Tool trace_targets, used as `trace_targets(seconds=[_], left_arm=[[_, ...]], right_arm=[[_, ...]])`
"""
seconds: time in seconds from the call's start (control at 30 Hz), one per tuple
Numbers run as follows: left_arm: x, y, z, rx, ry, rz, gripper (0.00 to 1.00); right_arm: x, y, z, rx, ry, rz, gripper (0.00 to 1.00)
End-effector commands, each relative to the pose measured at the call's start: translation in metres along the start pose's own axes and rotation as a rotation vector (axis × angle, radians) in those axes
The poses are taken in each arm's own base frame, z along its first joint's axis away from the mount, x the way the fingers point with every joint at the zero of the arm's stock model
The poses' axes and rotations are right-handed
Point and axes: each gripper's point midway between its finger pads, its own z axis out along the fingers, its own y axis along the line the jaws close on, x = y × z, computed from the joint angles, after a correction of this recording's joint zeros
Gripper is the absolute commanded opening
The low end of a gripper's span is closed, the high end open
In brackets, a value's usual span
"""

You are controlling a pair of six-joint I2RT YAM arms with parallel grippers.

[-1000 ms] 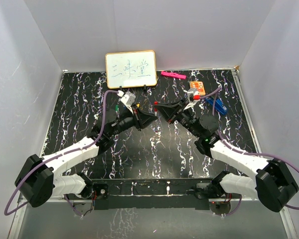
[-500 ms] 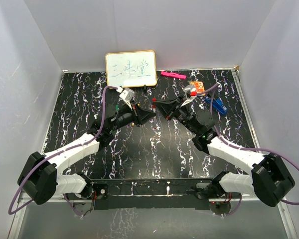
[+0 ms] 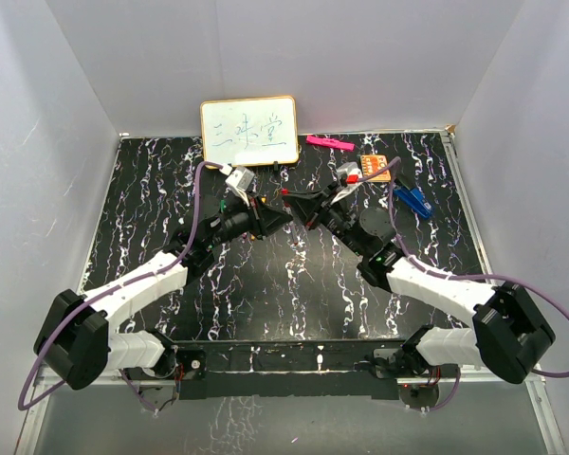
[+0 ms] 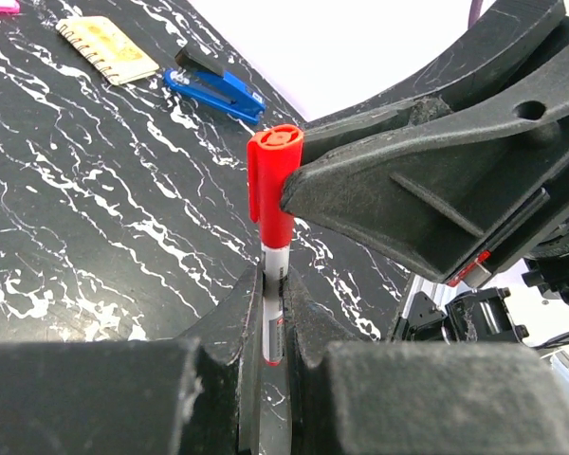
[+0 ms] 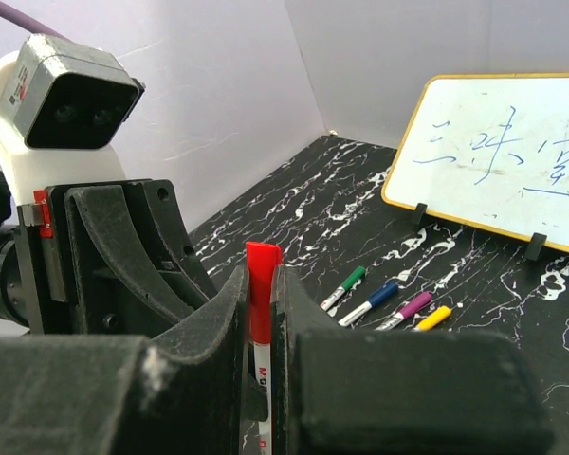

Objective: Insert the pens into the pen caps

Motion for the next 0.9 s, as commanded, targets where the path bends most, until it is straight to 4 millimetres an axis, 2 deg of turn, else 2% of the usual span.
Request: trace_targets(seconds=[0.0,0.1,0.27,0.57,0.73,0.77,0.83,0.87], left_arm=[[-0.145,-0.053,-0.017,0.104,-0.453,0.185,0.00],[-0.143,-0.051,-0.020,0.093,-0.447,0.186,0.00],[-0.130,-0.046,-0.024,0.078,-0.416,0.172,0.00],[-0.082,-0.023,-0.024,0.027,-0.292,0.093,0.00],[-0.065,-0.010,-0.024,-0.011,-0.252,0.063,0.00],[-0.064,-0.008,-0.023,-0.020,-0.244,0.063,0.00],[-0.061,-0.004,-0.022,-0.039,-0.225,0.069,0.00],[-0.057,0.000,-0.020,-0.052,-0.207,0.068,0.00]], right_arm=[[0.132,0.002,-0.043,0.001,0.471,0.058,0.00],[0.130,0.001,-0.040,0.017,0.459,0.056,0.00],[0.113,-0.003,-0.029,0.045,0.408,0.026,0.00],[0.057,-0.009,-0.004,0.117,0.253,-0.053,0.00],[0.050,-0.019,0.004,0.187,0.237,-0.039,0.00],[0.049,-0.020,0.006,0.194,0.236,-0.035,0.02],[0.049,-0.020,0.008,0.198,0.235,-0.028,0.17],[0.047,-0.019,0.009,0.199,0.228,-0.024,0.28]])
